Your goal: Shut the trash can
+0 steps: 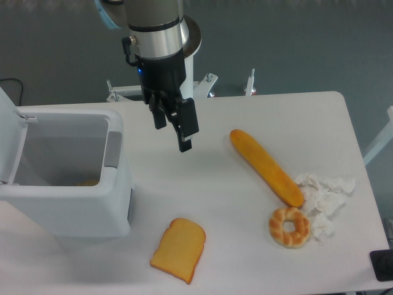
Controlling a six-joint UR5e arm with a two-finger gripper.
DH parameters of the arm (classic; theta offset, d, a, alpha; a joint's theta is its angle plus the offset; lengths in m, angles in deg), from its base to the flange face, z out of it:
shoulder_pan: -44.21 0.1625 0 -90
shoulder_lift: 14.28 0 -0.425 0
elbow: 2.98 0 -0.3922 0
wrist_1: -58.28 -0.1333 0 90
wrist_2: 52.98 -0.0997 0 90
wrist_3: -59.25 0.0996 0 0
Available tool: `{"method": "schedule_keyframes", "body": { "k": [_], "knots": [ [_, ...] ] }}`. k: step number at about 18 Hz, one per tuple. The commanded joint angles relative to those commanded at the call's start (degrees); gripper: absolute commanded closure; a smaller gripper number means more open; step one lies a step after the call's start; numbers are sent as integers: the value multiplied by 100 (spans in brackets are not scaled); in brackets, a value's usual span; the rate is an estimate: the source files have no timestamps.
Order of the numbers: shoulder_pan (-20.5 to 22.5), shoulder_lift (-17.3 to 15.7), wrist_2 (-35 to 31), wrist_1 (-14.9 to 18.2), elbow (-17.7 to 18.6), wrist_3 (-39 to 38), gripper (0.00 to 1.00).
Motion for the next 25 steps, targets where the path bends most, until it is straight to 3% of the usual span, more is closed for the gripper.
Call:
{"method": "schedule_keyframes", "body": {
  "k": [15,25],
  "knots": [
    [53,-17,475,9,-123,-790,0],
    [53,-53,923,-18,-184,-2170,0]
  ]
}}
